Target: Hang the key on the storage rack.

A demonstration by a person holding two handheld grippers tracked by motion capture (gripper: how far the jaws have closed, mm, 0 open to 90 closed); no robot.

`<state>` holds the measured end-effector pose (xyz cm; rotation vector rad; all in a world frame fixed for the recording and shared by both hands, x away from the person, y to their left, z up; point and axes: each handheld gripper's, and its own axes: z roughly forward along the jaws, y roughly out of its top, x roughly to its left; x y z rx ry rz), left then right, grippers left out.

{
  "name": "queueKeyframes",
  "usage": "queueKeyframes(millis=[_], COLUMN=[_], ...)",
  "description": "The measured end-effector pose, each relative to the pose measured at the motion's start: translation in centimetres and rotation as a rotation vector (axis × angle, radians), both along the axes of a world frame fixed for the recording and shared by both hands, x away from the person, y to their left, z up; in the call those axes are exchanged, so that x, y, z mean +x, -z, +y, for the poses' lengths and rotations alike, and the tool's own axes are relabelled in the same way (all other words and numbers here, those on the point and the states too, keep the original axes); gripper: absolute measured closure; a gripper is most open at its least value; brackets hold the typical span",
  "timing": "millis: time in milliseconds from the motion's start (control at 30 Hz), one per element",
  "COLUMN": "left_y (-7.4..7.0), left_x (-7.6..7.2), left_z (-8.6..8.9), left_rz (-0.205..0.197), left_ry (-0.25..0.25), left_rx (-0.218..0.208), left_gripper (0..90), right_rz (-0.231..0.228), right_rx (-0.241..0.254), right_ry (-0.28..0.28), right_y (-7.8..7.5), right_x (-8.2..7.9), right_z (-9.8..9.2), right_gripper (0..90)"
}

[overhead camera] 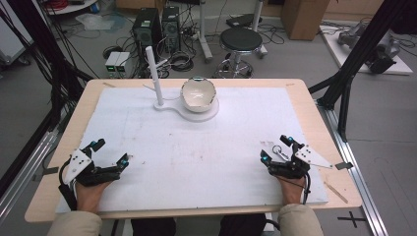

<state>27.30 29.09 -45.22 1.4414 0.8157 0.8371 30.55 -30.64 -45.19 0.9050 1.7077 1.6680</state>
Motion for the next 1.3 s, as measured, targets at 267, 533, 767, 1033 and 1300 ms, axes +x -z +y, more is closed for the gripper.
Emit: queueKeyframes(millis=[267,533,767,1033,1300], left_y=[0.0,0.0,0.0,0.0,0.0], left_x=[-0.1,-0.1,-0.1,-0.1,-0.1], left_z=[-0.1,-0.1,-0.1,-0.1,-0.2], left_rz=[-0.005,-0.005,-0.006,-0.002,-0.003], left_ry=[-0.011,-0.017,-0.02,-0.023,-0.026], left_rx=[0.008,0.003,0.001,0.004,0.01], left_gripper=[1.7,1.7,1.7,1.7,1.7], right_rz=[-0.01,0.002,0.025,0.075,0.164], right_rx=[0.015,0.023,0.038,0.022,-0.155], right_ry=[0.004,0.011,0.011,-0.089,-0.118], right_y=[0.0,0.0,-0.1,-3.2,-6.6], right_x=[0.0,0.0,0.3,1.5,3.5], right_z=[-0.2,-0.2,-0.3,-2.0,-4.4], right_gripper=[1.6,1.6,1.6,1.6,1.7])
